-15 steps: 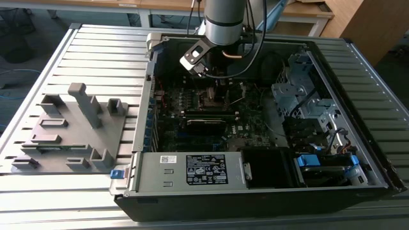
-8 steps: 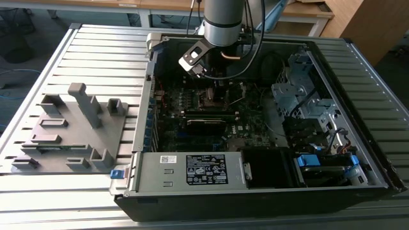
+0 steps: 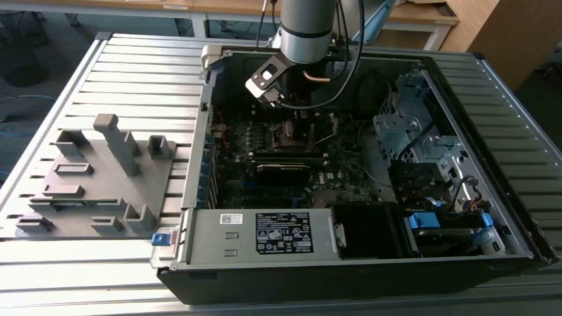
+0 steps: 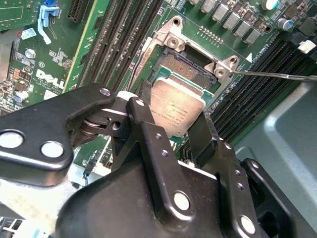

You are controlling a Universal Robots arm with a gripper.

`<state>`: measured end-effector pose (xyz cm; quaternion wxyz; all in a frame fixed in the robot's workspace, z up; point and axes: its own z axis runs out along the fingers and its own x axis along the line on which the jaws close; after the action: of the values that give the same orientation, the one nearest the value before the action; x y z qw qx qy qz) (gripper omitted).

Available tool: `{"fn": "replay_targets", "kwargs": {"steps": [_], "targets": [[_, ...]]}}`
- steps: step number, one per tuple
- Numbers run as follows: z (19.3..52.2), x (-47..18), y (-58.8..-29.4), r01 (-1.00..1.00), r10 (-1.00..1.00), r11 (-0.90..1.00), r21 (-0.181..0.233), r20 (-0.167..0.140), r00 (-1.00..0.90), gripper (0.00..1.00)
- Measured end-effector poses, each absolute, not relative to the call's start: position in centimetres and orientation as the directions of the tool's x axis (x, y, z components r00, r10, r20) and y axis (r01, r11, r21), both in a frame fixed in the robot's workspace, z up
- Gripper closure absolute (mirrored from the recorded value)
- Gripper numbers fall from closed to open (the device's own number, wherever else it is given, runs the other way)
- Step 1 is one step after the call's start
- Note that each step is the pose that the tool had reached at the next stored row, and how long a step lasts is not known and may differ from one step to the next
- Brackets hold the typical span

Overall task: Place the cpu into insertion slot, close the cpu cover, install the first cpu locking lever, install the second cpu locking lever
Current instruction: 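Place the cpu into insertion slot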

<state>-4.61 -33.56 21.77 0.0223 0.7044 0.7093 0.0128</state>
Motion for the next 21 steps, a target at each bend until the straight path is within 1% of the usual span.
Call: {"fn": "replay_targets", "kwargs": {"steps": [10,21], "targets": [[21.77,-4.61,-33.56,0.999,1.0,0.007,0.047,-0.014,-0.007,0.46],[21.76,-4.61,-33.56,0.999,1.0,0.007,0.034,-0.014,-0.007,0.46]]}}
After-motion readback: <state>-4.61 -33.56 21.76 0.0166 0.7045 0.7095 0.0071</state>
